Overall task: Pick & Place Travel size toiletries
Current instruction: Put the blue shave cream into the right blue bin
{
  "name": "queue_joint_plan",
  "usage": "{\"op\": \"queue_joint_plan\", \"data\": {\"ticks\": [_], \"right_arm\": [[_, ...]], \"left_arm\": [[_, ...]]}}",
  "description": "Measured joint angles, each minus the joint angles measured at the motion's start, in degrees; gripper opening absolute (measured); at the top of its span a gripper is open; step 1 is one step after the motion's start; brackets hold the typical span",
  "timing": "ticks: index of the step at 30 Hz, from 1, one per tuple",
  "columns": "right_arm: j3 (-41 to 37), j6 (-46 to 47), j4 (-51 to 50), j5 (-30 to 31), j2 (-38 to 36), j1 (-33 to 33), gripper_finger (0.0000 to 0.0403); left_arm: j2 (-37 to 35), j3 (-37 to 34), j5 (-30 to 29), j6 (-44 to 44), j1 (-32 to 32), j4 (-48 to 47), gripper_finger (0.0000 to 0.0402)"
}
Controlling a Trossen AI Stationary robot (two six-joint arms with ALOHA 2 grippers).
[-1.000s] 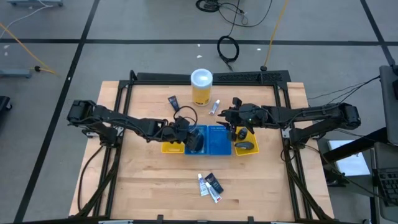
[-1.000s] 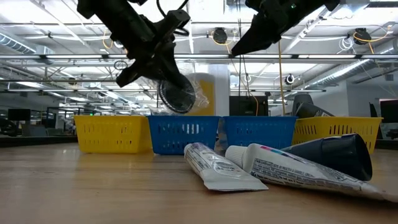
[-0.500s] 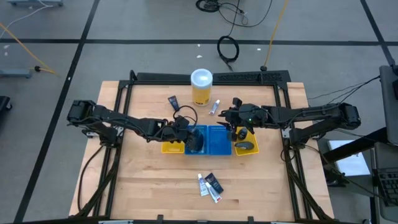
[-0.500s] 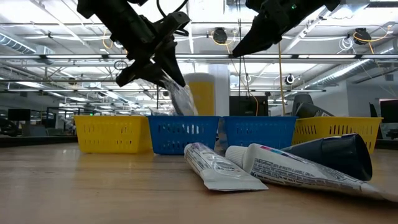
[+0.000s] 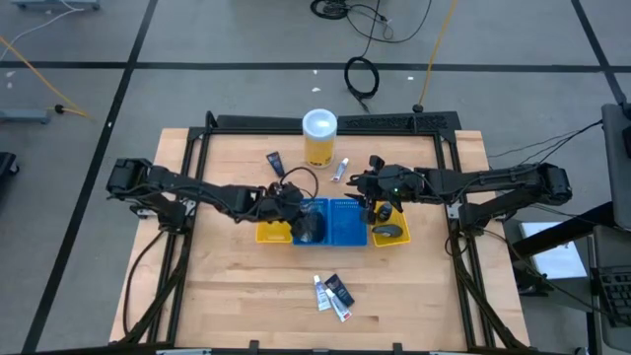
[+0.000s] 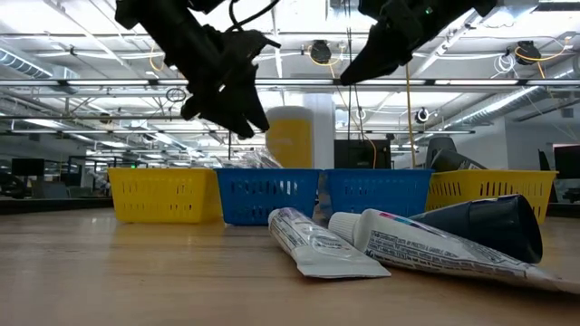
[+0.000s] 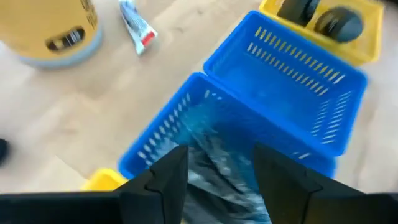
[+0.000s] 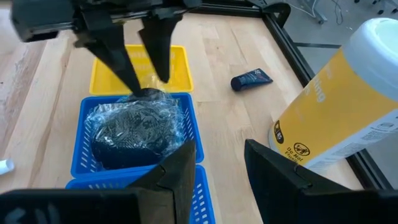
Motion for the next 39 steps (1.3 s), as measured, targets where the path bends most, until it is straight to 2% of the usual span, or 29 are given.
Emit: {"op": "queue_joint_plan", "data": {"ticks": [3,11,14,19,25,32,39], "right_arm": [[-0.02,0.20,-0.19,-0.06,0.00,0.00,0.0130],[0.00,1.07,-0.37,-0.06,0.00,0.00,0.0130],[-0.01,1.07,-0.37,-0.07,0.00,0.00,0.0130],[-0.02,1.07,-0.37,-0.07,0.00,0.00,0.0130],[-0.01,1.11,-0.38,-0.06,0.00,0.00,0.0130],[-0.02,1.09,-0.37,-0.08,0.00,0.00,0.0130],[-0.01,1.09,-0.44,-0.06,0.00,0.00,0.0130]], "left_arm": [[-0.02,0.00,-1.93,1.71,1.48,-1.96,0.0172],[-0.09,0.00,-2.87,-10.09,9.62,-8.71,0.0147],[-0.09,0.00,-1.63,-12.22,13.10,-10.47,0.0140],[-0.09,0.00,2.15,-10.97,18.93,-11.26,0.0137],[-0.09,0.00,4.26,-8.23,24.29,-11.47,0.0163],[-0.05,0.00,6.28,-12.28,28.37,-11.48,0.0208],[3.74,0.04,7.88,-14.68,30.40,-9.45,0.0223]]}}
